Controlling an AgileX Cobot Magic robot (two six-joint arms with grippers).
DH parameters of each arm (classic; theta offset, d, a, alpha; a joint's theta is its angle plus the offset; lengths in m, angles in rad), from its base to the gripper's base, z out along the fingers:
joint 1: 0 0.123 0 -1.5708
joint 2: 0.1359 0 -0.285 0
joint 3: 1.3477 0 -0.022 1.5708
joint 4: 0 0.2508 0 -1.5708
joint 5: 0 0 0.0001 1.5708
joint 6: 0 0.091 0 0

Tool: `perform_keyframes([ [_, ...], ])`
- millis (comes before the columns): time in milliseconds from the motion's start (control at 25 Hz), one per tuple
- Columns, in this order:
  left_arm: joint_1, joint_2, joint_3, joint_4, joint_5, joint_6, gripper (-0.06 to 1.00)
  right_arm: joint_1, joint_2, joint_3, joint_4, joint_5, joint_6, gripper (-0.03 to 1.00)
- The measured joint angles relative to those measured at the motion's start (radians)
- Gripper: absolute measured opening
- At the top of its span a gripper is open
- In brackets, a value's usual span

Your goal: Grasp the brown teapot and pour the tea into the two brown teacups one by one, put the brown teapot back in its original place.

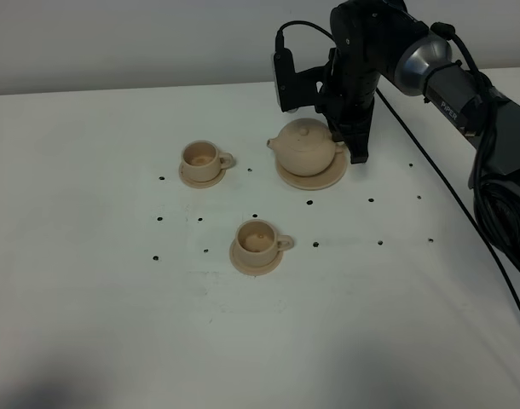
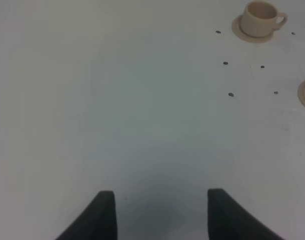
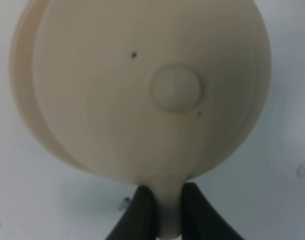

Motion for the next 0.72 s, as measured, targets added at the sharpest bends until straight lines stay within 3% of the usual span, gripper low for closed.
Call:
perform_keyframes([
  [720,0.000,0.000,0.000,0.000,0.000,0.000,0.40,0.000,-0.028,-0.001,0.004,0.001,0.140,0.11],
])
